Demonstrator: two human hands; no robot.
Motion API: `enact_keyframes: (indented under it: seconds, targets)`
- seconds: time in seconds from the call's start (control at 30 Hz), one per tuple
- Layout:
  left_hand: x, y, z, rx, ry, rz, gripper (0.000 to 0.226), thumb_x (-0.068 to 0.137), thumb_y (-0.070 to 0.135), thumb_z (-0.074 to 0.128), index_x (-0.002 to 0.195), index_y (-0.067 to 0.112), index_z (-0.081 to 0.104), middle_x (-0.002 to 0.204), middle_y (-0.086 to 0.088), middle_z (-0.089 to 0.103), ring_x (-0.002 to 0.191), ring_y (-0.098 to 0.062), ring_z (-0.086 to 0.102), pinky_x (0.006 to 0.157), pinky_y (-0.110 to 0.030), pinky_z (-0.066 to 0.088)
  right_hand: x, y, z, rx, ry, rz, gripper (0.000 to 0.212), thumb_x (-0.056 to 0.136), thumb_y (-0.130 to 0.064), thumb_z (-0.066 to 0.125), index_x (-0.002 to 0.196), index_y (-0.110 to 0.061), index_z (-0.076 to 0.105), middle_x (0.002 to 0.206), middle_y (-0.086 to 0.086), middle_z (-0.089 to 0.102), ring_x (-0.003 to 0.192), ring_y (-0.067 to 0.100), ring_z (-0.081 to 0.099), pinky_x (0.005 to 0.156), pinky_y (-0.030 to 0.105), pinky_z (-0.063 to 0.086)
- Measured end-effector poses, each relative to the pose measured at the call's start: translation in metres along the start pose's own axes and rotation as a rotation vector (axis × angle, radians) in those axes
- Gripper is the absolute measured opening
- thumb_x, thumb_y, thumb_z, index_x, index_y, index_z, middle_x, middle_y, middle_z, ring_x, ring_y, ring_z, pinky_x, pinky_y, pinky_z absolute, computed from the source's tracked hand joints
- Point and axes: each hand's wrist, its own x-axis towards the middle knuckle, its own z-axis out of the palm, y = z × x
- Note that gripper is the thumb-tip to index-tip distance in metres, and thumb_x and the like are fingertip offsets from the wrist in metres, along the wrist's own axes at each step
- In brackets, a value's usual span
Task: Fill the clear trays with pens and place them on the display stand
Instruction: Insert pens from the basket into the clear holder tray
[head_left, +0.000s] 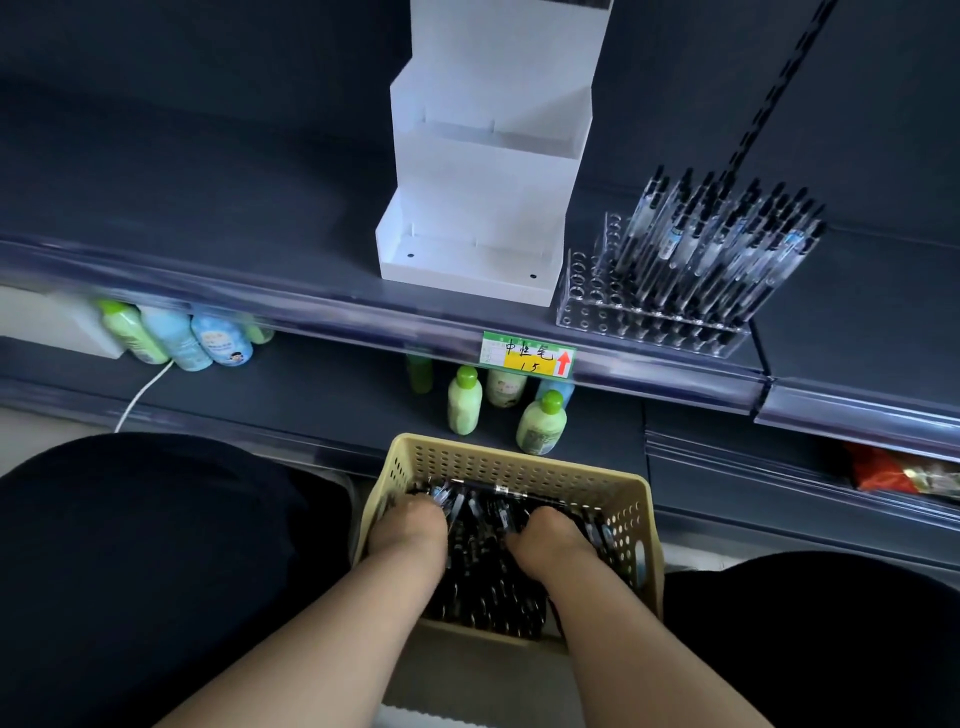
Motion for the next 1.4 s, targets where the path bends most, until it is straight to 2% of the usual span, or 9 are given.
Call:
enact_keyframes:
  seconds: [0.13,0.27,0.43,0.67,0.8,0.93,1.03,1.17,1.4]
  targets:
    - [-0.004,-0.003,-0.007,-0.051,0.052,0.027,0.043,0.088,-0.006,0.042,0.128,0.009,0.046,0.131,-0.011,0.053,0.120,-0.027,0.053,0.093,-0.035,0.045,-0.006,0.000,-0.001,-0.062,0.024,-0.005,0.026,0.091,-0.036,0.051,0.102,-0.014,0.060,0.111,0.007,0.063,0.100,0.026,0.059,0.078,0.030,0.044]
    - [-0.011,-0.008,-0.009,-0.146,0.112,0.101,0.027,0.094,0.014,0.049,0.121,0.012,0.047,0.113,-0.007,0.061,0.102,-0.025,0.060,0.078,-0.033,0.048,-0.015,0.001,0.002,-0.154,0.071,-0.011,0.037,0.091,-0.045,0.050,0.112,-0.016,0.058,0.114,0.004,0.062,0.103,0.023,0.059,0.079,0.031,0.045]
    - [-0.019,-0.015,-0.005,-0.315,0.207,0.130,0.011,0.095,0.030,0.047,0.102,0.023,0.052,0.090,0.006,0.057,0.082,-0.014,0.048,0.066,-0.023,0.037,-0.018,0.004,0.000,-0.129,0.010,-0.038,0.032,0.091,-0.038,0.052,0.110,-0.013,0.058,0.113,0.006,0.062,0.102,0.025,0.059,0.078,0.030,0.044]
    - [-0.029,-0.010,-0.015,-0.471,0.281,0.267,0.010,0.091,0.031,0.054,0.099,0.026,0.057,0.098,0.008,0.067,0.090,-0.018,0.061,0.078,-0.029,0.050,-0.023,0.006,-0.004,-0.087,-0.036,-0.111,0.038,0.094,-0.033,0.047,0.113,-0.002,0.056,0.118,0.015,0.059,0.108,0.029,0.056,0.080,0.027,0.043]
    - [-0.038,-0.001,-0.025,-0.630,0.325,0.306,0.012,0.090,0.031,0.056,0.099,0.023,0.058,0.095,0.008,0.064,0.088,-0.015,0.061,0.076,-0.027,0.050,-0.033,0.009,-0.015,0.006,0.035,-0.191,0.030,0.092,-0.027,0.050,0.104,-0.003,0.063,0.097,0.013,0.063,0.101,0.028,0.060,0.072,0.023,0.040]
    - [-0.053,0.010,-0.041,-0.769,0.385,0.357,0.007,0.089,0.028,0.059,0.092,0.024,0.055,0.091,0.011,0.061,0.080,-0.009,0.057,0.057,-0.014,0.037,-0.050,0.008,-0.032,0.156,0.181,-0.306,0.044,0.087,-0.021,0.054,0.129,-0.015,0.046,0.108,0.012,0.064,0.097,0.026,0.061,0.077,0.025,0.045]
    - [-0.065,0.015,-0.056,-0.844,0.446,0.390,0.010,0.087,0.027,0.061,0.091,0.024,0.053,0.088,0.011,0.062,0.079,-0.007,0.060,0.063,-0.016,0.043,-0.065,0.002,-0.047,0.199,0.240,-0.421,0.059,0.084,-0.018,0.055,0.138,-0.022,0.034,0.099,0.003,0.065,0.084,0.019,0.061,0.069,0.024,0.046]
    - [-0.080,0.022,-0.083,-0.919,0.504,0.493,0.019,0.086,0.023,0.063,0.098,0.030,0.049,0.078,0.023,0.055,0.070,0.009,0.051,0.057,0.001,0.035,-0.081,-0.003,-0.072,0.295,0.381,-0.495,0.039,0.082,-0.024,0.057,0.118,-0.027,0.043,0.075,-0.012,0.055,0.063,0.003,0.053,0.046,0.011,0.034]
    - [-0.082,0.038,-0.136,-0.998,0.490,0.661,0.025,0.086,0.021,0.062,0.108,0.029,0.053,0.096,0.013,0.067,0.088,-0.002,0.062,0.072,-0.017,0.046,-0.098,-0.010,-0.133,0.551,0.626,-0.539,0.008,0.093,-0.031,0.047,0.090,-0.023,0.050,0.073,-0.002,0.064,0.061,0.014,0.058,0.048,0.021,0.040]
